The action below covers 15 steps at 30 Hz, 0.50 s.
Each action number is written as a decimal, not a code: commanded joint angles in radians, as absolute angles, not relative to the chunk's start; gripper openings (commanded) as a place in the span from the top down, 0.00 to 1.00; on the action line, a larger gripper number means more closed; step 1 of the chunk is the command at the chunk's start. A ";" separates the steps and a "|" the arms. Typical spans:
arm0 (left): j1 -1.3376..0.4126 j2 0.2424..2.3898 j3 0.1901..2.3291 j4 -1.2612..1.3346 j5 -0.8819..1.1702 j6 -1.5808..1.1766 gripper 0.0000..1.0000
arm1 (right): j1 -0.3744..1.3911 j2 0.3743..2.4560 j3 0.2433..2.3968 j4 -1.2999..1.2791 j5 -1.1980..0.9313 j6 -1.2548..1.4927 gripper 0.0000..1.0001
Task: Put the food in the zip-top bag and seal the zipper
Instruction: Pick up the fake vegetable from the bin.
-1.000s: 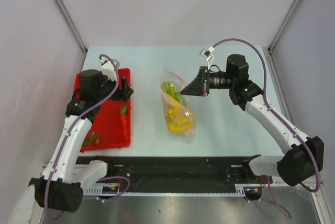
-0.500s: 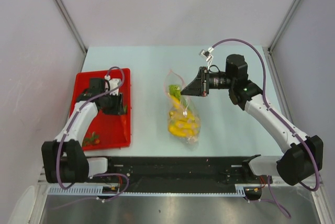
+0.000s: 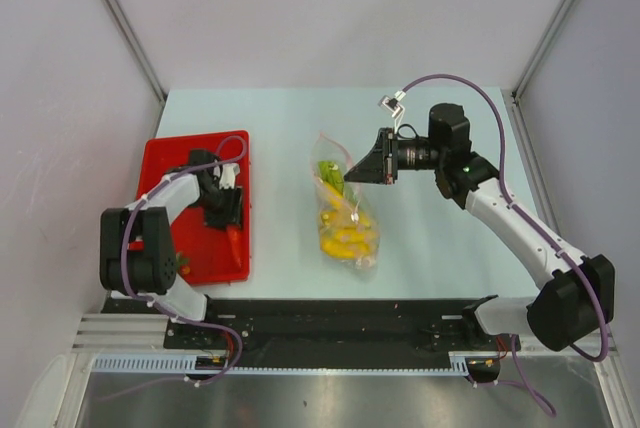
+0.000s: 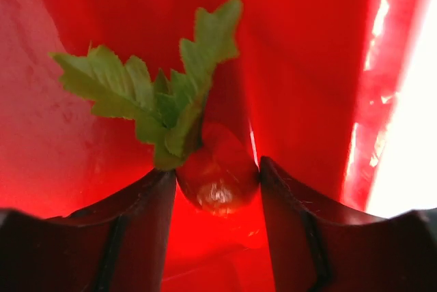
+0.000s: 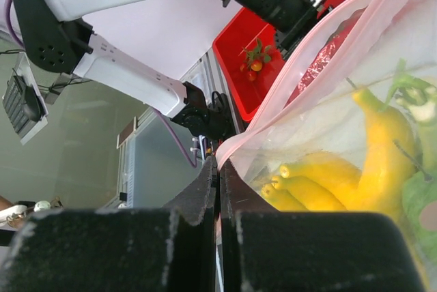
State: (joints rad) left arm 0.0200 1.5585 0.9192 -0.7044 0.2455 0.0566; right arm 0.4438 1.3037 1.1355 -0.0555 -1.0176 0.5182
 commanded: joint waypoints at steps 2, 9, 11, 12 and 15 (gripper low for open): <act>0.046 1.559 0.994 -0.716 0.233 0.025 0.52 | 0.449 1.308 1.189 -0.044 -1.025 0.494 1.00; 0.055 1.254 1.147 -0.675 0.274 0.008 0.87 | 0.463 1.301 1.177 -0.032 -1.022 0.491 1.00; 0.026 1.131 1.178 -0.550 0.328 -0.055 0.87 | 0.474 1.301 1.169 -0.023 -1.016 0.494 1.00; 0.009 1.100 1.184 -0.502 0.351 -0.083 0.87 | 0.474 1.301 1.166 -0.020 -1.014 0.497 1.00; -0.113 0.985 1.167 -0.290 0.374 -0.228 0.85 | 0.480 1.299 1.161 -0.014 -1.008 0.500 1.00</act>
